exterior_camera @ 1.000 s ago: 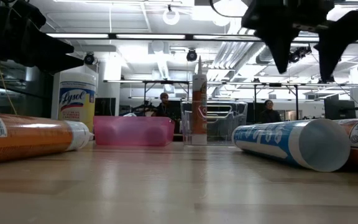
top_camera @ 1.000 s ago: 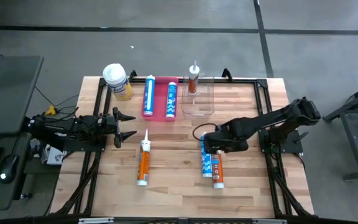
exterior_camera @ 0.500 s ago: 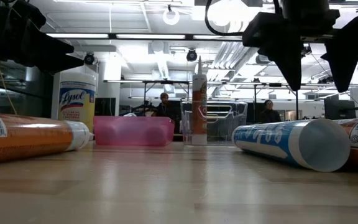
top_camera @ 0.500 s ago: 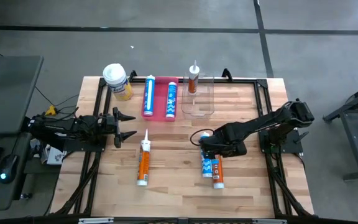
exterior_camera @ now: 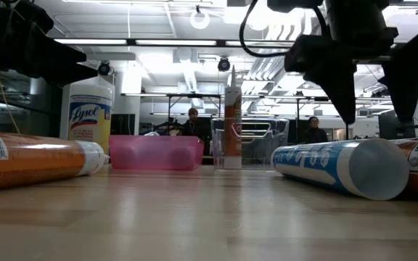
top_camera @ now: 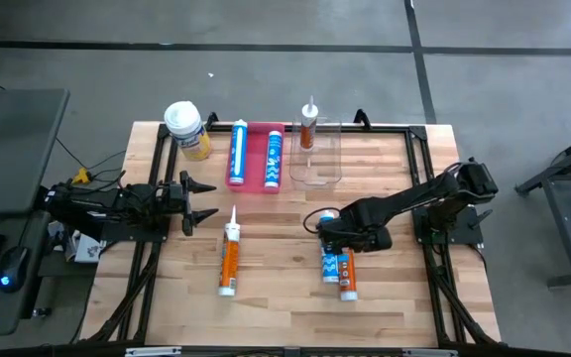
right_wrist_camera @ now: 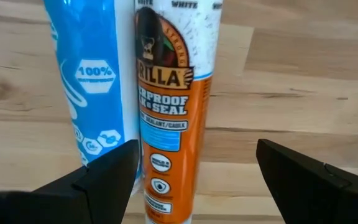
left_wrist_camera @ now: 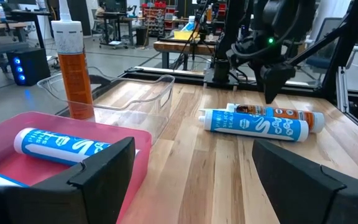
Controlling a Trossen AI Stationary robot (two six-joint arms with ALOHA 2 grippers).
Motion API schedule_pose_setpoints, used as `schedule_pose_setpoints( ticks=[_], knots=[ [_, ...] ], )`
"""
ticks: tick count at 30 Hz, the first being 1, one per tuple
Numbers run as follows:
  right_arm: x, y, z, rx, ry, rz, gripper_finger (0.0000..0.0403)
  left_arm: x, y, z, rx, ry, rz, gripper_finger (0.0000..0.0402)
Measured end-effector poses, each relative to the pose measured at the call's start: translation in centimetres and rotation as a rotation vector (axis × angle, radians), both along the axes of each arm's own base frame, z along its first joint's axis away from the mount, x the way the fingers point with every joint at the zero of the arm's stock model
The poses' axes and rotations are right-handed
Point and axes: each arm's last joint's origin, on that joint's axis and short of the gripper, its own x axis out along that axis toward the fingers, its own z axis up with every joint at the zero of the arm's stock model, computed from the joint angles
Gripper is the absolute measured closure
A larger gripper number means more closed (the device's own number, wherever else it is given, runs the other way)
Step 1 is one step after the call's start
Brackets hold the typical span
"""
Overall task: Sort silicone sealant tubes
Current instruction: Put the orange silicone sealant into the transparent bin
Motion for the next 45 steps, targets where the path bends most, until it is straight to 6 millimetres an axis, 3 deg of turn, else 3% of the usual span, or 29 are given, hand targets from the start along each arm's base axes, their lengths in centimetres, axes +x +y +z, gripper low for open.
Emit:
schedule_pose_setpoints(
  ticks=[25,31,39,45],
  knots=[
    [-0.7,-2.5,-4.8,-0.022,-0.077,0.002,0.0082,0.0,0.0,0.0,0.0,0.0,0.0,0.0082],
    [-1.1,-3.0,-5.1,-0.077,-0.057,0.025,0.0082,0.0,0.0,0.0,0.0,0.0,0.0,0.0082],
    [-1.0,-2.9,-5.3,-0.039,-0.021,-0.145,0.0082,0.0,0.0,0.0,0.0,0.0,0.0,0.0082],
    [-0.8,-2.7,-5.9,-0.064,-0.01,-0.173,0.0082,0.0,0.0,0.0,0.0,0.0,0.0,0.0082]
  ],
)
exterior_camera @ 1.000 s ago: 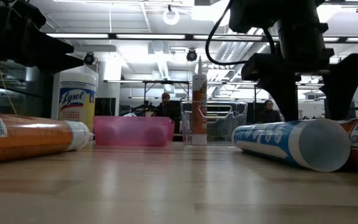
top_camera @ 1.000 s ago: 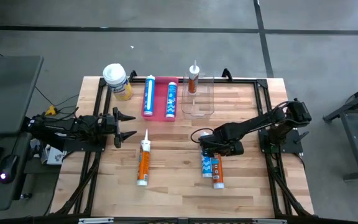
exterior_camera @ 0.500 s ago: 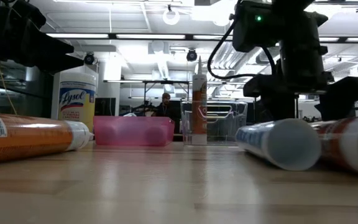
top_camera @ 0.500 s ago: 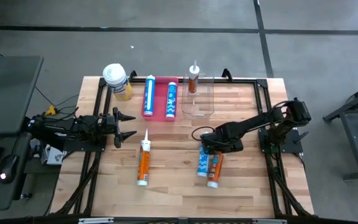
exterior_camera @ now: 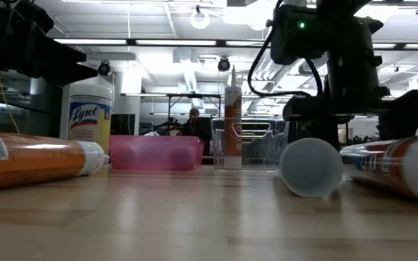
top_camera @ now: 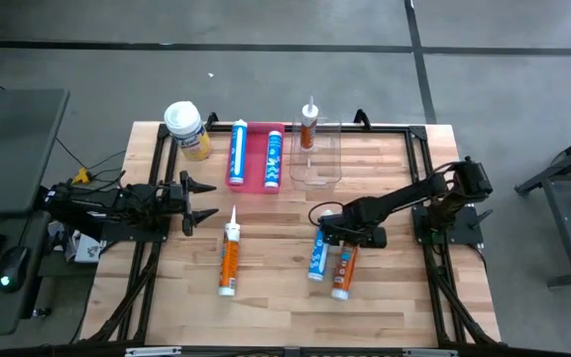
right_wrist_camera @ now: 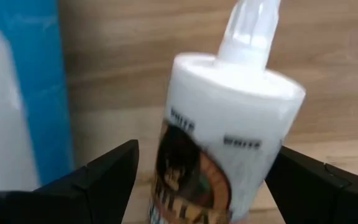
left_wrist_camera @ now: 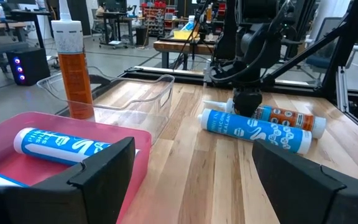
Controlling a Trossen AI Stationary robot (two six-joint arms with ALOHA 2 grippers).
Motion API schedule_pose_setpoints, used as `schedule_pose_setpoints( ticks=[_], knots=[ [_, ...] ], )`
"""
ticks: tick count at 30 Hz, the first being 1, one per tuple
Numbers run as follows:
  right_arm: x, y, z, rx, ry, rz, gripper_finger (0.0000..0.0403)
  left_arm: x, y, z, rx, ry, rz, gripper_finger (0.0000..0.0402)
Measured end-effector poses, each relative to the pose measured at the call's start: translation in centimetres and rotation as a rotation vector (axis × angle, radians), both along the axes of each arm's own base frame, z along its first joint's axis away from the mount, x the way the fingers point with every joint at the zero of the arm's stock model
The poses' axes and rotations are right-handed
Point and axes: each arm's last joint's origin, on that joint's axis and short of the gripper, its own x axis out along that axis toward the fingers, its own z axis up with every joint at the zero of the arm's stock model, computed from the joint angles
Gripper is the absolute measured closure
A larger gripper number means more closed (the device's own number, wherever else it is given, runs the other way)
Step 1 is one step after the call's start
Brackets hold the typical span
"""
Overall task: Sort silicone sealant tubes
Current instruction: Put the orange silicone sealant into the transparent bin
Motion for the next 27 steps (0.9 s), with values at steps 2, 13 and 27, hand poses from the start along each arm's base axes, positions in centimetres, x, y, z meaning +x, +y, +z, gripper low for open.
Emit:
schedule_pose_setpoints(
  ticks=[2,13,27],
  knots=[
    [0.1,-0.1,-0.3,-0.006,0.009,-0.007,0.0082,0.0,0.0,0.0,0.0,0.0,0.0,0.0082],
    [0.7,0.0,-1.8,-0.012,0.034,-0.065,0.0082,0.0,0.0,0.0,0.0,0.0,0.0,0.0082],
    [0.7,-0.1,-1.9,-0.04,0.036,-0.103,0.0082,0.0,0.0,0.0,0.0,0.0,0.0,0.0082]
  ],
)
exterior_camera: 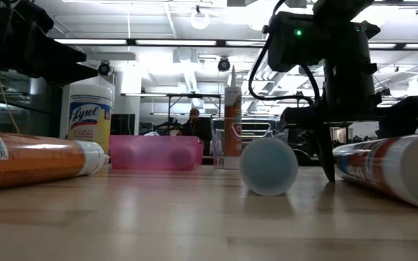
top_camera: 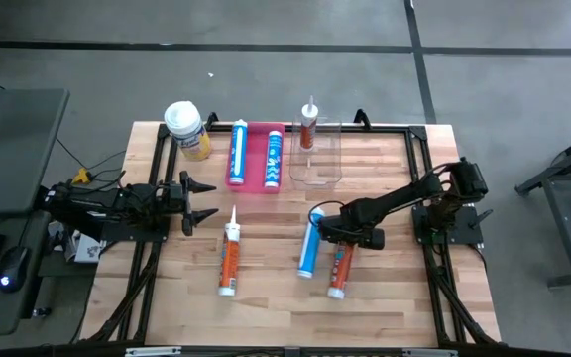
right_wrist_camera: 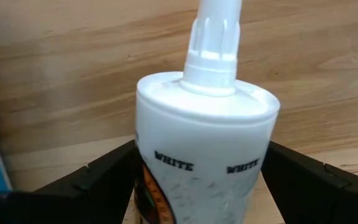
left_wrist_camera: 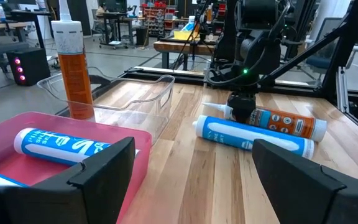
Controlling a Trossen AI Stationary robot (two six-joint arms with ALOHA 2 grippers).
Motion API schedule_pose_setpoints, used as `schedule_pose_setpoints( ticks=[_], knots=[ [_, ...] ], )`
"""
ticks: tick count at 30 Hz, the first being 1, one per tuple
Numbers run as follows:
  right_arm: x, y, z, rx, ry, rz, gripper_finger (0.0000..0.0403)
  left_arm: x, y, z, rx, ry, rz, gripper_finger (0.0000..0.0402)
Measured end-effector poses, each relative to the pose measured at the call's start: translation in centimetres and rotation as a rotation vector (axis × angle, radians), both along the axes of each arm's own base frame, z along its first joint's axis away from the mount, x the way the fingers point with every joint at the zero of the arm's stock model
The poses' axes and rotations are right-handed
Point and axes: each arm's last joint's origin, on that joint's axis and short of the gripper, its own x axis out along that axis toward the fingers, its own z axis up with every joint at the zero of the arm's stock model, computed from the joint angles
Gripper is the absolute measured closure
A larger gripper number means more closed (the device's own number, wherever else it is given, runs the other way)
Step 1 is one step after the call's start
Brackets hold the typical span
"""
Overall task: Sort silicone sealant tubes
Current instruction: Put the orange silicone sealant into the transparent bin
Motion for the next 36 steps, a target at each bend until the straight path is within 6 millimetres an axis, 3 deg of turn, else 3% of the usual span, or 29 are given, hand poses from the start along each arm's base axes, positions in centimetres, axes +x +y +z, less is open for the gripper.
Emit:
schedule_pose_setpoints(
  ticks=[5,14,36],
  knots=[
    [0.02,-0.08,-0.05,-0.012,-0.001,-0.001,0.0103,0.0,0.0,0.0,0.0,0.0,0.0,0.0082],
    [0.08,-0.45,-0.08,-0.032,-0.004,-0.007,0.019,0.0,0.0,0.0,0.0,0.0,0.0,0.0082],
    [0.58,-0.09,-0.03,-0.056,-0.073,0.146,0.0191,0.0,0.0,0.0,0.0,0.0,0.0,0.0082]
  ],
)
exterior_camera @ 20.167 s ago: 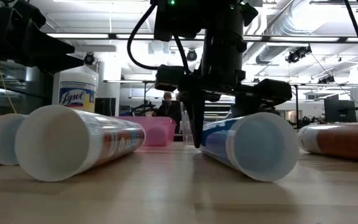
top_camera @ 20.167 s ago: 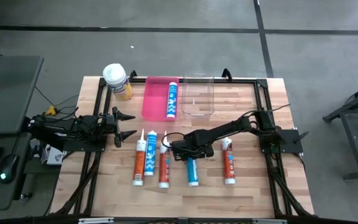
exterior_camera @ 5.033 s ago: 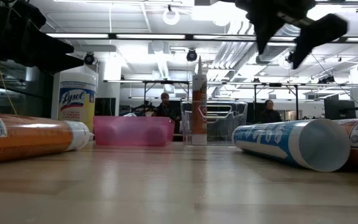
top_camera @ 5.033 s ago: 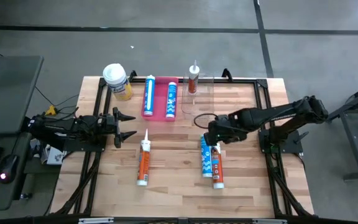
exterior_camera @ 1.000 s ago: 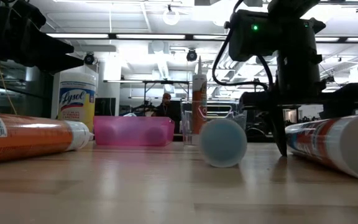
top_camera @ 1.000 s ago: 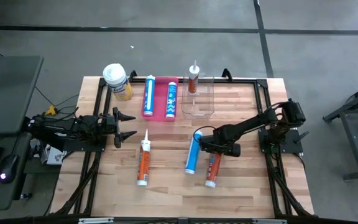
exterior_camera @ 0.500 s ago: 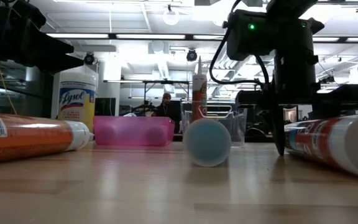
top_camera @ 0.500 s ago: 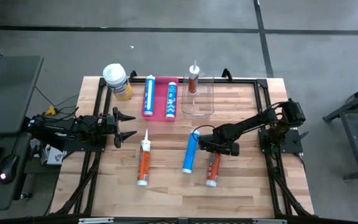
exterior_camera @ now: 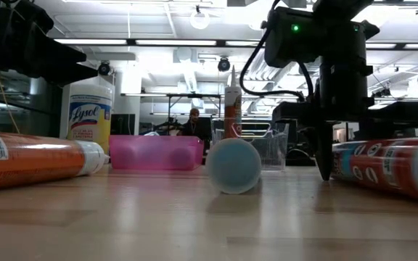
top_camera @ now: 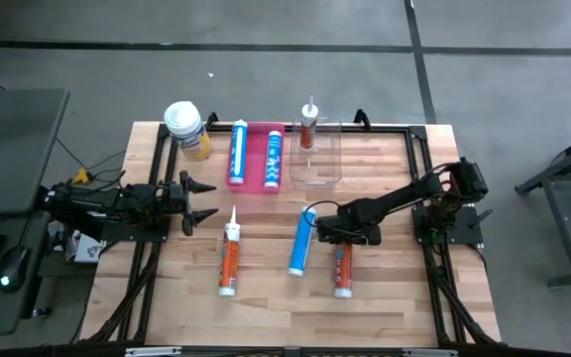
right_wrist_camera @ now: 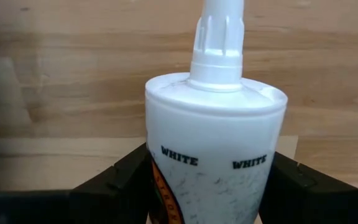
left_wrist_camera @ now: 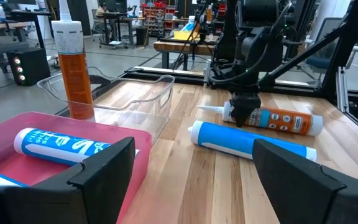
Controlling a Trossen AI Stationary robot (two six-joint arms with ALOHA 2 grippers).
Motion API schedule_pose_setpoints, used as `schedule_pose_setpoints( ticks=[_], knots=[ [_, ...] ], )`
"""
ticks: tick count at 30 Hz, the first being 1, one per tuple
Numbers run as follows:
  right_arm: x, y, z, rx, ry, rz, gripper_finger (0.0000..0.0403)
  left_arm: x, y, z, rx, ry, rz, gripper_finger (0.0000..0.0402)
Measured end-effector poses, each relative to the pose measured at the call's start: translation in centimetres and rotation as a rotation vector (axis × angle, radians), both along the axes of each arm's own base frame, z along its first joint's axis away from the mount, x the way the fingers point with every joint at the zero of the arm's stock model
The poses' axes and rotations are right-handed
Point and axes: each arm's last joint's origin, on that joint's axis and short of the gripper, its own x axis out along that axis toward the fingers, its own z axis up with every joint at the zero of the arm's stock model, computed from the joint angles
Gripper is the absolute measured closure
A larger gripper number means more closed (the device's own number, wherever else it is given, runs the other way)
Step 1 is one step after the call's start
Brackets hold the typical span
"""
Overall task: Sort silicone sealant tubes
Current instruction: Put the orange silicone sealant into the transparent bin
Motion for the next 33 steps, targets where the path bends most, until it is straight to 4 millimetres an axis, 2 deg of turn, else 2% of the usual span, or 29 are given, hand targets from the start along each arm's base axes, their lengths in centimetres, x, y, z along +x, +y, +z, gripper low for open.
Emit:
schedule_pose_setpoints(
  ticks=[7,10,16,24,33],
  knots=[
    [0.1,0.2,0.3,0.032,-0.027,0.076,0.0191,0.0,0.0,0.0,0.0,0.0,0.0,0.0082],
    [0.0,0.3,1.0,0.014,-0.071,0.085,0.0191,0.0,0.0,0.0,0.0,0.0,0.0,0.0082],
    [1.1,1.2,3.3,-0.031,-0.298,0.14,0.0192,0.0,0.0,0.0,0.0,0.0,0.0,0.0082],
    [3.2,2.8,4.7,-0.105,-0.595,0.213,0.0193,0.0,0.0,0.0,0.0,0.0,0.0,0.0082],
    [4.7,3.1,6.6,-0.339,-0.828,0.259,0.0194,0.0,0.0,0.0,0.0,0.0,0.0,0.0082]
  ],
)
